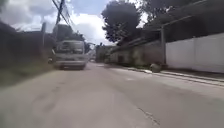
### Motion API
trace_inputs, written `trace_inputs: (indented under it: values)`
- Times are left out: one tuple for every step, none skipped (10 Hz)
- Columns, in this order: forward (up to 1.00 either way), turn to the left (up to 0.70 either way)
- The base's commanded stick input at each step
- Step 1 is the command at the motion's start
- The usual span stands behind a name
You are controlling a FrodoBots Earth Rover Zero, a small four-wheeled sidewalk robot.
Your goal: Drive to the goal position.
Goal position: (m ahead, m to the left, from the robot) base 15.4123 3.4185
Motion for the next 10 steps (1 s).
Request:
trace_inputs:
  values:
    - [1.0, 0.0]
    - [1.0, 0.0]
    - [1.0, 0.0]
    - [1.0, 0.0]
    - [1.0, -0.01]
    - [1.0, -0.09]
    - [1.0, -0.26]
    - [1.0, -0.4]
    - [1.0, -0.26]
    - [1.0, -0.09]
